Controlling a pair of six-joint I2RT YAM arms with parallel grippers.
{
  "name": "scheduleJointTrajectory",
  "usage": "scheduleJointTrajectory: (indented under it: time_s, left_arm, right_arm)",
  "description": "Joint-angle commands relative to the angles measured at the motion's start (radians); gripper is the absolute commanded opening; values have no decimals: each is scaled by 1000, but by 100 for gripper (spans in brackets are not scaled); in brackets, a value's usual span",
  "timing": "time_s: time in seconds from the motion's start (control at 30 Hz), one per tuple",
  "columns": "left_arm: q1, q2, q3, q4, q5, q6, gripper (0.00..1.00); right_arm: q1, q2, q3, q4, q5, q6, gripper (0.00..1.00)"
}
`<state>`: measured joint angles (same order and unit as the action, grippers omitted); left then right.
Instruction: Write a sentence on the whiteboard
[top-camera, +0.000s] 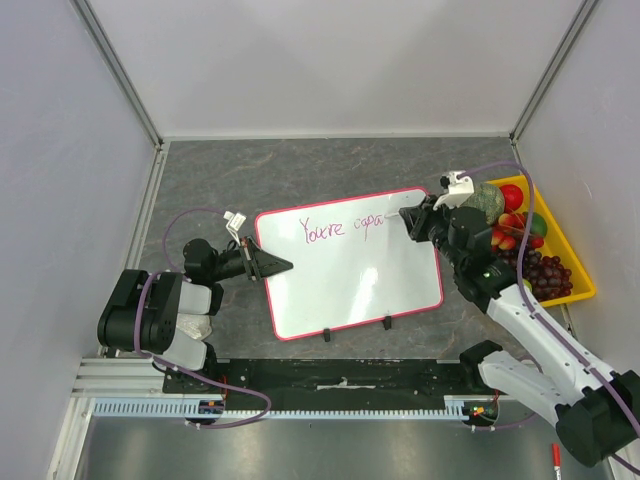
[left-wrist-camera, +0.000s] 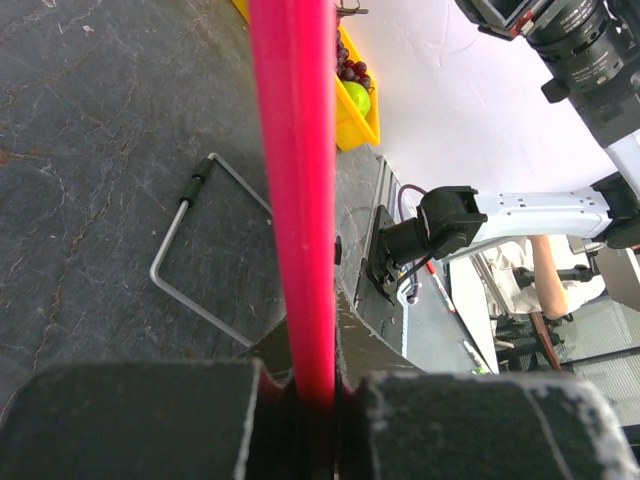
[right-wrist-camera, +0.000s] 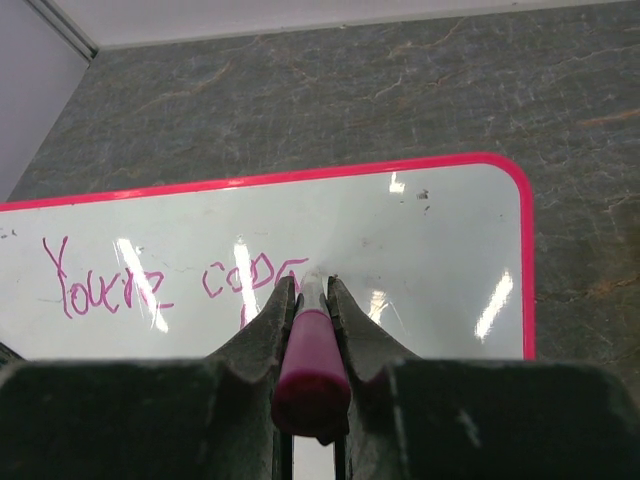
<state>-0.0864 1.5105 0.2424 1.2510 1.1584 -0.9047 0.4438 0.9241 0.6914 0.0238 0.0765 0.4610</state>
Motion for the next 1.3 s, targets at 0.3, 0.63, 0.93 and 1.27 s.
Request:
scheduleJointTrajectory:
  time_s: [0.3,0.63,0.93,1.27]
  left_arm:
    - [-3,14,-14,13,1,82,2]
    - [-3,14,-14,13,1,82,2]
    - [-4,14,-14,14,1,82,2]
    - [-3,11,-15,14,1,82,2]
  right_arm:
    - [-4,82,115,62,62,-8,0]
    - [-7,87,76,74,71,-12,0]
    - [-8,53,14,44,28,-18,0]
    - [-7,18,-39,19,-21,-16,0]
